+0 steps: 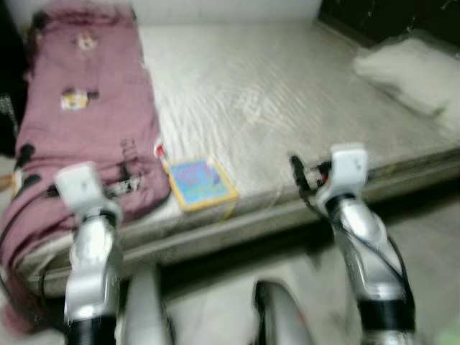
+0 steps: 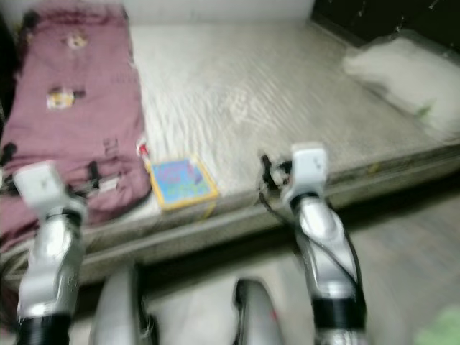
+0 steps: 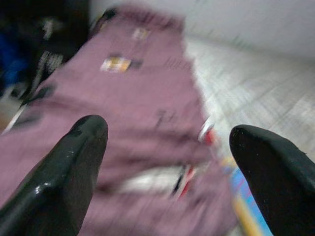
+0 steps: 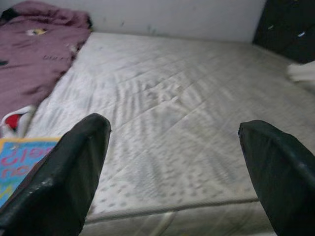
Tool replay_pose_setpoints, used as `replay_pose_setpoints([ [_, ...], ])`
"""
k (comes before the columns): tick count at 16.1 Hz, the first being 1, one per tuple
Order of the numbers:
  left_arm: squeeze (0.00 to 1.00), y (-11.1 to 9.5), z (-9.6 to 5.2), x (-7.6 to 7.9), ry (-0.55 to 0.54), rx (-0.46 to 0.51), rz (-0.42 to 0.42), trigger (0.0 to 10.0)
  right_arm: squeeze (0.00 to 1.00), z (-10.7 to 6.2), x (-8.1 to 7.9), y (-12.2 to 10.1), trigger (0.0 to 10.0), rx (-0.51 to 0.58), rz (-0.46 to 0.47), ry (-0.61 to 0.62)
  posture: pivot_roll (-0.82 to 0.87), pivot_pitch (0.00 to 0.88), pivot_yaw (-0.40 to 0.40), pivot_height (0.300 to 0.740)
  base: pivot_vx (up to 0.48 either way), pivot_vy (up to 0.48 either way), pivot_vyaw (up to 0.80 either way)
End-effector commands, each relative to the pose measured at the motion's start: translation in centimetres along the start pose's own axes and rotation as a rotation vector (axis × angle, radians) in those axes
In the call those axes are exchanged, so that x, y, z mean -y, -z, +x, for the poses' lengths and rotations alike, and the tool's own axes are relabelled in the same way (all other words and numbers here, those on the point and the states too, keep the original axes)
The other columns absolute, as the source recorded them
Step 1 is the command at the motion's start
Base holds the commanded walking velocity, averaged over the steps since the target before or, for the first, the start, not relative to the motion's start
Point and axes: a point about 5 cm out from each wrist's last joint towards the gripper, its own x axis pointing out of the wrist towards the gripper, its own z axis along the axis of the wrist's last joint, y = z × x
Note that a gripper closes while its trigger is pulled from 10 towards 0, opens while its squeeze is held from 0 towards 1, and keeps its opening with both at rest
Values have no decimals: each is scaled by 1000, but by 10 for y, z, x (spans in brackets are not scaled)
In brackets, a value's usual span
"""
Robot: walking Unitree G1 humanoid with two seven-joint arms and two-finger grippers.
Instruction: Clean up the room
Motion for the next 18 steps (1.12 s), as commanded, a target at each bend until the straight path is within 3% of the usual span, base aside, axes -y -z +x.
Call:
replay_pose_setpoints([
  [1, 0, -7, 2, 0, -5, 26, 9, 10000, 0, 0, -1, 3, 10000, -12, -3, -10, -153, 0, -43, 560, 0, 0, 0],
  [6, 0, -4, -7, -6, -30, 5, 2, 10000, 0, -10, -7, 10, 10000, -46, 6, -53, -138, 30, -88, 545, 0, 0, 0],
  [10, 0, 4, 1, 10, 8, -60, -30, 10000, 0, -25, -8, 16, 10000, -97, 0, -68, -164, 85, -89, 505, 0, 0, 0],
  [12, 0, -1, 8, 19, 41, -41, -36, 10000, 0, -29, -6, 15, 10000, -100, -9, -64, -176, 89, -87, 505, 0, 0, 0],
  [15, 0, -6, 14, 21, 50, -27, -36, 10000, 0, -31, -4, 14, 10000, -109, -13, -60, -182, 101, -85, 505, 0, 0, 0],
  [18, 0, -4, 14, 22, 54, -22, -34, 10000, 0, -31, -5, 13, 10000, -114, -12, -52, -180, 98, -75, 505, 355, 0, 0],
])
